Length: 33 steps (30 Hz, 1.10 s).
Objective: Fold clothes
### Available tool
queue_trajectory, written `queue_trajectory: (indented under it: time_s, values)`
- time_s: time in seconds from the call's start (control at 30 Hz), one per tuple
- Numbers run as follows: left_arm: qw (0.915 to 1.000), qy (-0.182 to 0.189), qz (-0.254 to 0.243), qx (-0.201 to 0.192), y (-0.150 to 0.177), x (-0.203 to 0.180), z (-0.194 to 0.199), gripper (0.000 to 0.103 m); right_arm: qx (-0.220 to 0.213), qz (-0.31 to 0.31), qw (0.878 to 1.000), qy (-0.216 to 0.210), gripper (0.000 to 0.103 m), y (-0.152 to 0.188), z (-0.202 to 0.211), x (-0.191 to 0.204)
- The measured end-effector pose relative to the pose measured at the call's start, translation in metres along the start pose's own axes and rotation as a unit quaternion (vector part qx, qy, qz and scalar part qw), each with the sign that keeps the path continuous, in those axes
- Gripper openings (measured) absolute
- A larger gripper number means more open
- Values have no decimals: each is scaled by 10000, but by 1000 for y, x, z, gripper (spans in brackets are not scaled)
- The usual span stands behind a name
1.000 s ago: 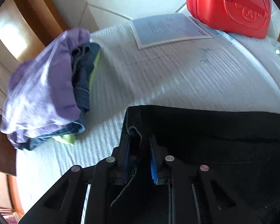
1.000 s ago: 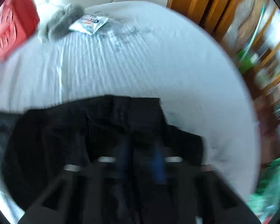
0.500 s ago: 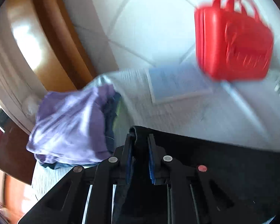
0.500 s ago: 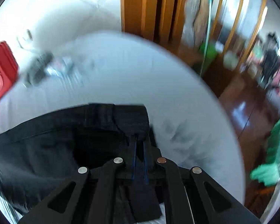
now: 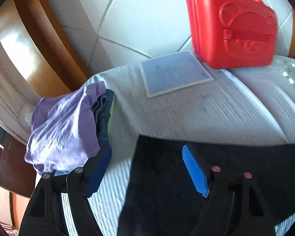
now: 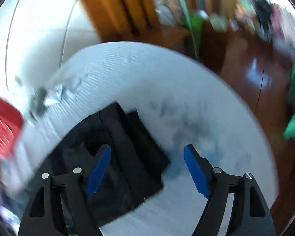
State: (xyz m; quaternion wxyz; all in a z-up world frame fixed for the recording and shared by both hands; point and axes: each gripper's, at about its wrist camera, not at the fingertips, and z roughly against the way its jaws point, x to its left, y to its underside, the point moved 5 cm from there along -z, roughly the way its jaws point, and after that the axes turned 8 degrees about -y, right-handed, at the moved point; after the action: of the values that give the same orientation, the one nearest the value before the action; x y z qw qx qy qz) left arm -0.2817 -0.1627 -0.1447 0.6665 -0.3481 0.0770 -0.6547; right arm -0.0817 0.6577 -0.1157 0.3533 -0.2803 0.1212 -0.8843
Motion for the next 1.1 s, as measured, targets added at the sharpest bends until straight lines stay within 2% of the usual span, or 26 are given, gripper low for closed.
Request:
queue_trajectory:
  time_s: [0.07,0.17,0.33,0.4,0.43,0.57,0.7,0.87,0.97,1.0,1.03,1.1]
  values:
    - [9997,173,58,140,12,-2,-3,75,27,-358,9992,-202,76,19,6,-11]
    - [9995,206,-14,245,27,-6,0,75,83,-584,9976,-356,76,39,3,-17]
    - [9993,133,-88,330,38,-8,-3,75,286,-512,9973,-437,75,54,-15,-11]
    - [9989,203,59,419,42,-4,-10,75,280,-406,9981,-371,58,54,-19,-8]
    - [9983,307,165,466,43,-2,-12,75,278,-353,9984,-342,56,53,-22,-6]
    - [9913,861,667,735,54,5,-19,75,323,-350,9988,-144,56,52,-32,-5]
    - [9885,846,742,1007,65,8,-31,75,287,-446,9984,-185,57,56,-42,-7]
    - [9857,796,692,1315,82,7,-43,75,-63,-204,9997,-155,65,47,-51,1]
    - [9870,747,550,1309,86,4,-44,75,-99,556,9981,238,53,46,-54,15]
    - [9870,755,532,1315,86,4,-45,75,-195,795,9962,314,40,44,-48,20]
    - [9868,770,526,1325,86,4,-45,75,-291,1032,9935,389,36,43,-41,26]
    - [9863,802,521,1343,85,5,-45,75,-508,1254,9906,188,29,38,-22,41]
